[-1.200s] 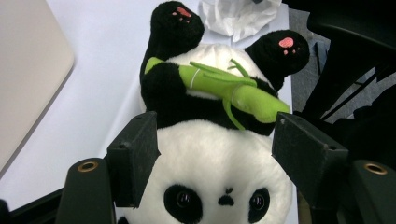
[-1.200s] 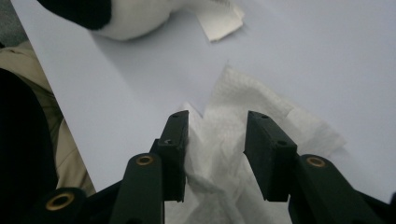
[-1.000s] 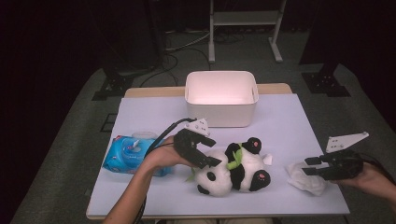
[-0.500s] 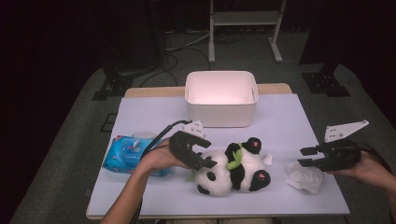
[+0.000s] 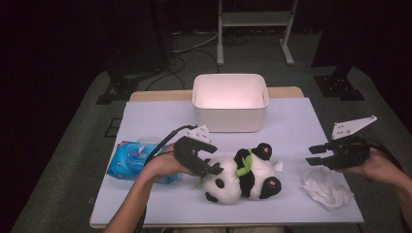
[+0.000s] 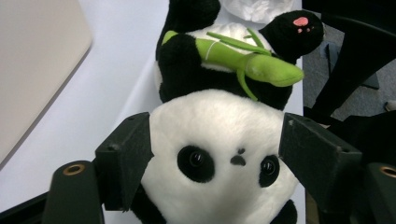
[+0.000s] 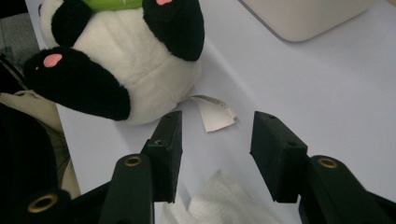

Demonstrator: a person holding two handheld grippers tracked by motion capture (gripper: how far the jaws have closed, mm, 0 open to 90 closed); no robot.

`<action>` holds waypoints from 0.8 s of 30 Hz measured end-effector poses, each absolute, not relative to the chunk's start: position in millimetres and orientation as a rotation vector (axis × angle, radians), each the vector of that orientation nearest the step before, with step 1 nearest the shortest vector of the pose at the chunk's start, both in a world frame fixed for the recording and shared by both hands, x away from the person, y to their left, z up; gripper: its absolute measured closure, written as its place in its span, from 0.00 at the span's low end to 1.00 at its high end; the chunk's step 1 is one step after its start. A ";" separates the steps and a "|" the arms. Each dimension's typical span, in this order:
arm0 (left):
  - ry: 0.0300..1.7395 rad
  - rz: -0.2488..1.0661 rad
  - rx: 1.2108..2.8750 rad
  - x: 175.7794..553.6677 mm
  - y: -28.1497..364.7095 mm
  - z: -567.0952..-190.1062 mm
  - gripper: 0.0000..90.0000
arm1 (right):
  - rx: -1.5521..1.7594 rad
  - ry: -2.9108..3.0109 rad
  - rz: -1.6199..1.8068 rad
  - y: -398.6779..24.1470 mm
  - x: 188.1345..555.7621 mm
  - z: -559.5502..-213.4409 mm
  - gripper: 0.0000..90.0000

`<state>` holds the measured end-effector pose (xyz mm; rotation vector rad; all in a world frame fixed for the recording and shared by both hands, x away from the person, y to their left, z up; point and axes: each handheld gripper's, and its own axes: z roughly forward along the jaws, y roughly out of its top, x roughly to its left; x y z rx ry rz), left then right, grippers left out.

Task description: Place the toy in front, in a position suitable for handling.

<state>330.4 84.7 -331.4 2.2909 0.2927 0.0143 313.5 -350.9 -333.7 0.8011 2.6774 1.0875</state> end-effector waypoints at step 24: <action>0.395 0.067 2.266 327.5 118.3 -342.4 0.17 | 0.575 2.739 1.100 -280.7 361.9 -301.8 0.44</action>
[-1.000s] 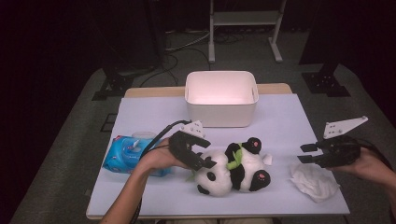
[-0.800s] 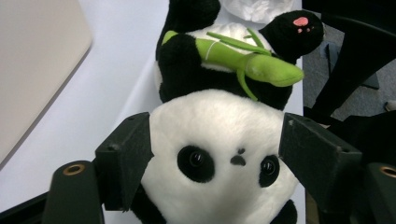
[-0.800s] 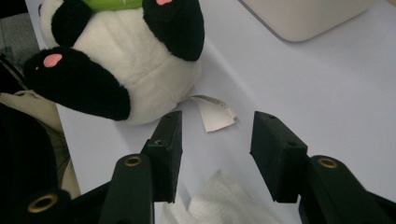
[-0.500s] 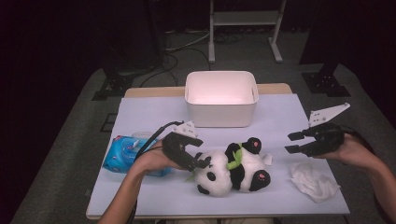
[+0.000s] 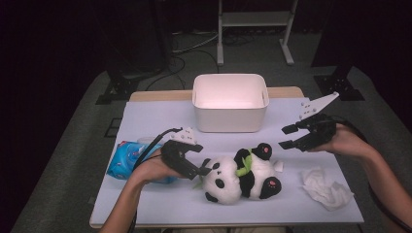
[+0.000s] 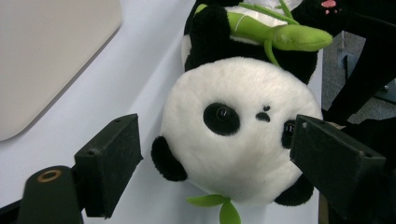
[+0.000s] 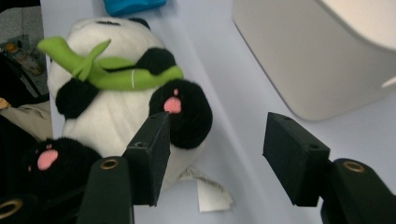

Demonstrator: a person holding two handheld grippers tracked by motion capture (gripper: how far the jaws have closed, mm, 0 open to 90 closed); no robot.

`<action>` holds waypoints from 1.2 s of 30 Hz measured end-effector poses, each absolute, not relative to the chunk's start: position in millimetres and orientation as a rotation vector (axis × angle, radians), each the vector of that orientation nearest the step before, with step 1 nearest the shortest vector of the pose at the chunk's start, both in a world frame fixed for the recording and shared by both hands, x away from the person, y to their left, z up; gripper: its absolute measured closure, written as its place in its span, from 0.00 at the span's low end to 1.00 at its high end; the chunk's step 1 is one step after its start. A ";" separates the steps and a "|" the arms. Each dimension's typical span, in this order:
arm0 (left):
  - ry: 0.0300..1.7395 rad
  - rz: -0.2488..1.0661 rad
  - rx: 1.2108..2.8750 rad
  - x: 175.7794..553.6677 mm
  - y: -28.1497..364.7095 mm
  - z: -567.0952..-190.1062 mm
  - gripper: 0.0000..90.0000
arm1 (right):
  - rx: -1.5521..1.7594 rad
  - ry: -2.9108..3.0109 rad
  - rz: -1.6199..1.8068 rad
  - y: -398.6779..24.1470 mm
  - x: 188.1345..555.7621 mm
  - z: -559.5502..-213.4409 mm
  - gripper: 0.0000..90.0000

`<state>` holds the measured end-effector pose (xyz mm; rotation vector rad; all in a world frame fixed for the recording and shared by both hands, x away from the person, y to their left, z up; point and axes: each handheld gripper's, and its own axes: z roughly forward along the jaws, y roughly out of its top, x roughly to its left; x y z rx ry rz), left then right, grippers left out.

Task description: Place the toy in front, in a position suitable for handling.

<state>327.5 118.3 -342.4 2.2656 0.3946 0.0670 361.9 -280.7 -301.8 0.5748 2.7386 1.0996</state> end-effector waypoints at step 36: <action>0.471 0.093 2.266 318.0 157.4 -359.5 0.12 | 0.364 2.785 1.068 -194.8 414.9 -276.9 0.40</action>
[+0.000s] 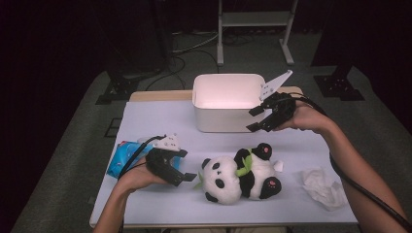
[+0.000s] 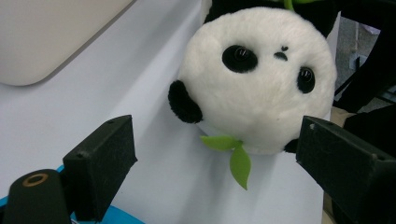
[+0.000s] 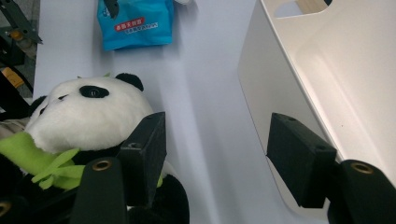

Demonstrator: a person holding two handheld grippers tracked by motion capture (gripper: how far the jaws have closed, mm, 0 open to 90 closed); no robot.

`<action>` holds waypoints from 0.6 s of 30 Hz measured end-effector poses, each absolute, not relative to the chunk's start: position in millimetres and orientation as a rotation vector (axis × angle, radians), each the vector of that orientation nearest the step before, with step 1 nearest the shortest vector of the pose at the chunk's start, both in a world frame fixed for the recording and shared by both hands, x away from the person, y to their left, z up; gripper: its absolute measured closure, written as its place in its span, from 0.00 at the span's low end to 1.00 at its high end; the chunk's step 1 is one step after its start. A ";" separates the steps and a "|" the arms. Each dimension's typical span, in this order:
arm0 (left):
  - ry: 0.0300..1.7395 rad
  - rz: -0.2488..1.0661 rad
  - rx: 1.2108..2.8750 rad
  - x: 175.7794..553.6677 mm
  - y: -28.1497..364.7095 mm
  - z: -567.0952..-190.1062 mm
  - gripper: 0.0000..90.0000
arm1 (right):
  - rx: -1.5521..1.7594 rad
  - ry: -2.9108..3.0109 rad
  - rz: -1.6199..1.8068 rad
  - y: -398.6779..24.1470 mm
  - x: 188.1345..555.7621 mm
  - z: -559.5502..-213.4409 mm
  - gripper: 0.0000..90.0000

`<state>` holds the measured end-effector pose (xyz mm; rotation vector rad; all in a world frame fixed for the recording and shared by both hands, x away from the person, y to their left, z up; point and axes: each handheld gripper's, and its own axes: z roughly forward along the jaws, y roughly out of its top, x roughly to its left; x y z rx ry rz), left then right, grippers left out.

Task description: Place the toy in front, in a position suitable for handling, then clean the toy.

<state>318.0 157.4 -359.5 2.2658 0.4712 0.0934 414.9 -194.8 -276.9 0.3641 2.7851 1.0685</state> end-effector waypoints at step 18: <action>0.486 0.092 2.255 315.0 165.1 -361.5 0.12 | 0.325 2.800 1.070 -177.9 424.2 -276.1 0.40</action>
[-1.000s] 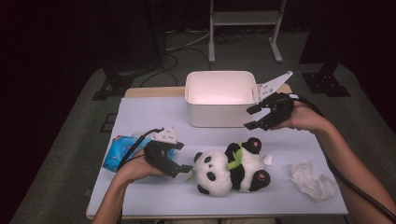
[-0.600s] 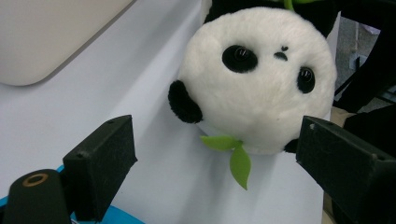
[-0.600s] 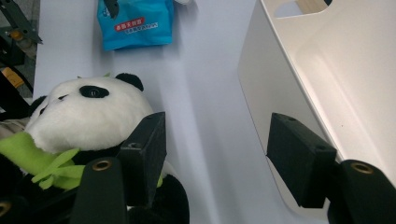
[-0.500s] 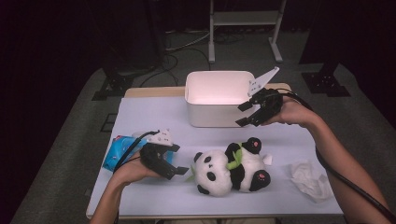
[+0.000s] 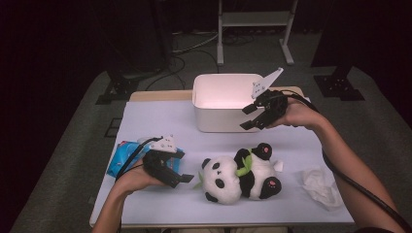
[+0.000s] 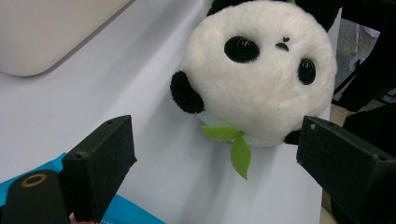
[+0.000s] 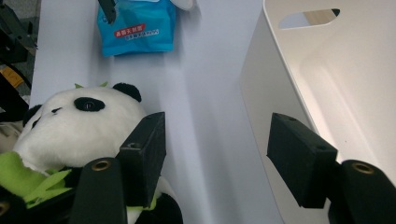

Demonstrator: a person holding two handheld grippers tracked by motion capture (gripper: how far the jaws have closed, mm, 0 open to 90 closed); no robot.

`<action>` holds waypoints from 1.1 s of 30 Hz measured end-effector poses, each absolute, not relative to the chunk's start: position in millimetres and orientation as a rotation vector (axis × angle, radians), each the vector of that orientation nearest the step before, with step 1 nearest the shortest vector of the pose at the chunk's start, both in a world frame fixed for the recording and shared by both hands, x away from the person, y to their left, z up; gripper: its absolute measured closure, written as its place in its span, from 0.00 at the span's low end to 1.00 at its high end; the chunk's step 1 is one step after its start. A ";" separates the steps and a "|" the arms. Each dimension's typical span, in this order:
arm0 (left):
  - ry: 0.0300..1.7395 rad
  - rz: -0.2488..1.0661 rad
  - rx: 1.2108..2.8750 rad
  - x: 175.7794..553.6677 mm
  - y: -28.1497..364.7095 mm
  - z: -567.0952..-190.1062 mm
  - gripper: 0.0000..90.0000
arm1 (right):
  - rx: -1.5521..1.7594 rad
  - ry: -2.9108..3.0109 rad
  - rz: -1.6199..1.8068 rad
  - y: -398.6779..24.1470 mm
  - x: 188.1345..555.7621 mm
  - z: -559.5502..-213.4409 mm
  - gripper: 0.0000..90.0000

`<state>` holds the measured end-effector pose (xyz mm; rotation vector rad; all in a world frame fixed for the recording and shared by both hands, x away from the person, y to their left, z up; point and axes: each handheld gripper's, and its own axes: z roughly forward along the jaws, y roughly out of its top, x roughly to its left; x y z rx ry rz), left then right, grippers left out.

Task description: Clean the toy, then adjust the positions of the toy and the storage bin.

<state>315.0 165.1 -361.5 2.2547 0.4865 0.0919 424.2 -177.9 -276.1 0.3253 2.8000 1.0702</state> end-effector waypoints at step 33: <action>0.533 0.082 2.251 307.0 175.5 -371.0 0.12 | 0.312 2.827 0.976 -147.1 484.5 -285.0 0.50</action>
